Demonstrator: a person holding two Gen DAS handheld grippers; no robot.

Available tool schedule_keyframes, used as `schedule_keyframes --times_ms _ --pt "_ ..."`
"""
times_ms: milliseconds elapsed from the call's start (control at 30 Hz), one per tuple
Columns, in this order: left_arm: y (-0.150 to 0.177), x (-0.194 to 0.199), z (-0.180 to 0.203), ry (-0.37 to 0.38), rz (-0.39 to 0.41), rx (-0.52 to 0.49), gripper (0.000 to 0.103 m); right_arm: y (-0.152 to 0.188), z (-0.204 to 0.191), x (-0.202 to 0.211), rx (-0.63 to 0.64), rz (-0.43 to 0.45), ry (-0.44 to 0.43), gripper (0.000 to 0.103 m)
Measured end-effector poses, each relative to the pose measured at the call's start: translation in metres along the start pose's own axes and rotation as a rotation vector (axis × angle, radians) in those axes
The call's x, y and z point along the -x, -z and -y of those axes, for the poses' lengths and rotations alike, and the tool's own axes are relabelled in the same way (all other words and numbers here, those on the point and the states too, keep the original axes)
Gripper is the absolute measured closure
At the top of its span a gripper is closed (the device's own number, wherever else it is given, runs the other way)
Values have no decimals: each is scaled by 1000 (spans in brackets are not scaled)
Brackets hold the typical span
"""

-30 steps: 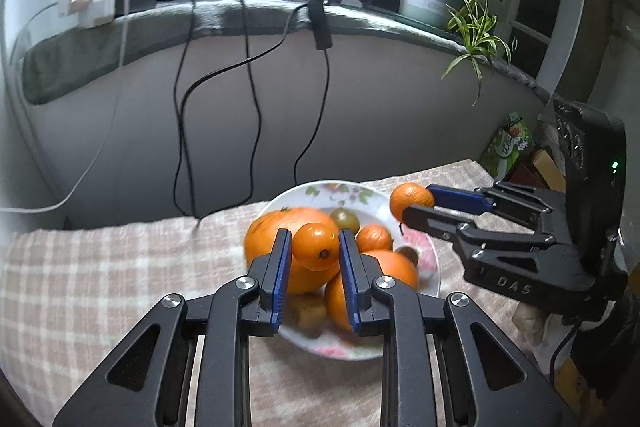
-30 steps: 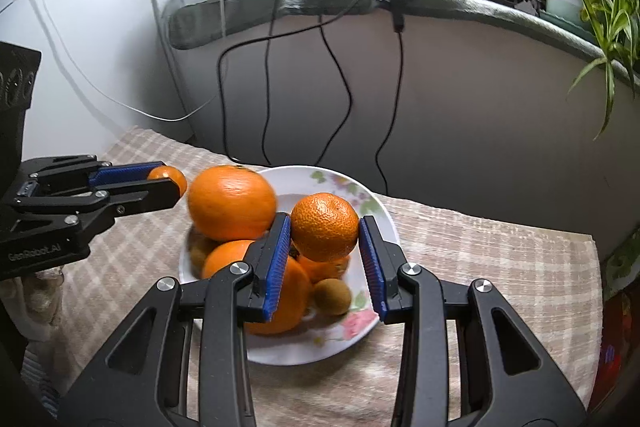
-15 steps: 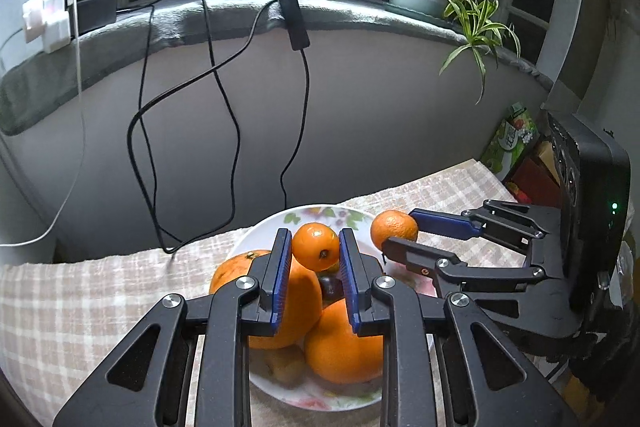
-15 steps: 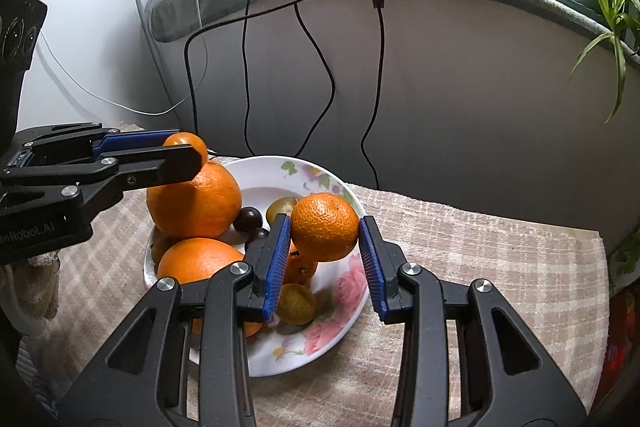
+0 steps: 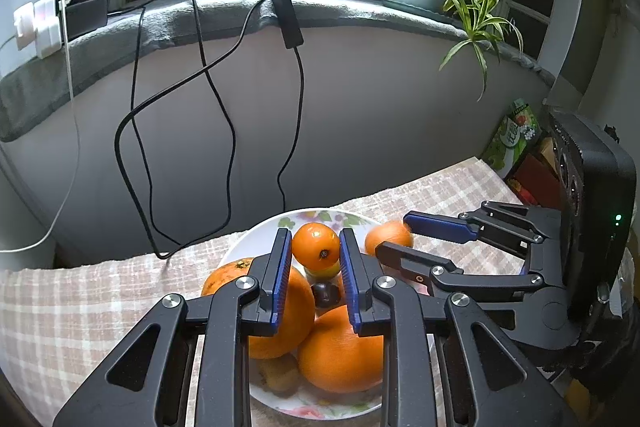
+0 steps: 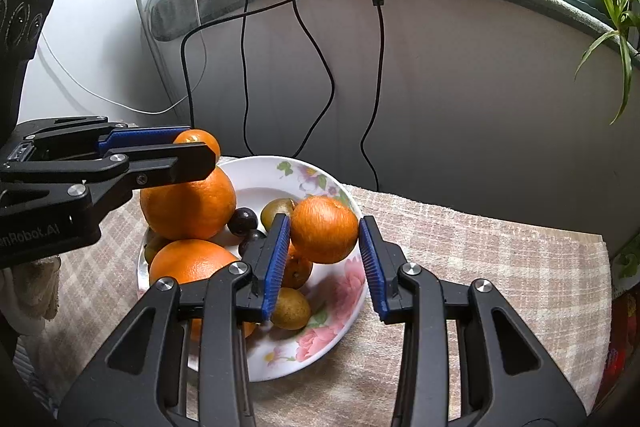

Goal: Organize fruits
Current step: 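Lower both tangerines into the plate and open both tools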

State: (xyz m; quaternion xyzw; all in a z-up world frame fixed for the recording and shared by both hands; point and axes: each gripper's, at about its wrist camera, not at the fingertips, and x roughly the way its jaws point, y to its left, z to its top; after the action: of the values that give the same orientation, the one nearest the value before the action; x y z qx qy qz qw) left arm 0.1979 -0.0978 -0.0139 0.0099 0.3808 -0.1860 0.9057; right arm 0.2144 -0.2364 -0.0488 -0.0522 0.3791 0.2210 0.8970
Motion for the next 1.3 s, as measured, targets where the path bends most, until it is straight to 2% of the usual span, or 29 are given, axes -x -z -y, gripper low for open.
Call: schedule_keyframes --times_ms 333,467,600,767,967,1033,1100,1167,1300 --pt "1 3 0 -2 3 2 80 -1 -2 5 8 13 -4 66" --pt "2 6 -1 -1 8 7 64 -2 -4 7 9 14 -4 66" --pt "4 9 -2 -4 12 12 63 -2 -5 9 8 15 -2 65" --pt "9 18 -1 -7 22 14 62 -1 -10 18 6 30 0 59" --pt "15 34 2 -21 47 8 58 3 -17 33 7 48 0 59" --pt "18 41 2 -22 56 13 54 5 -19 38 6 54 1 59" --pt "20 45 3 -27 64 16 51 7 -22 44 9 61 8 56" --pt "23 51 4 -36 73 17 50 9 -23 49 9 71 17 40" --pt "30 62 3 -46 87 32 43 14 -26 61 0 86 26 39"
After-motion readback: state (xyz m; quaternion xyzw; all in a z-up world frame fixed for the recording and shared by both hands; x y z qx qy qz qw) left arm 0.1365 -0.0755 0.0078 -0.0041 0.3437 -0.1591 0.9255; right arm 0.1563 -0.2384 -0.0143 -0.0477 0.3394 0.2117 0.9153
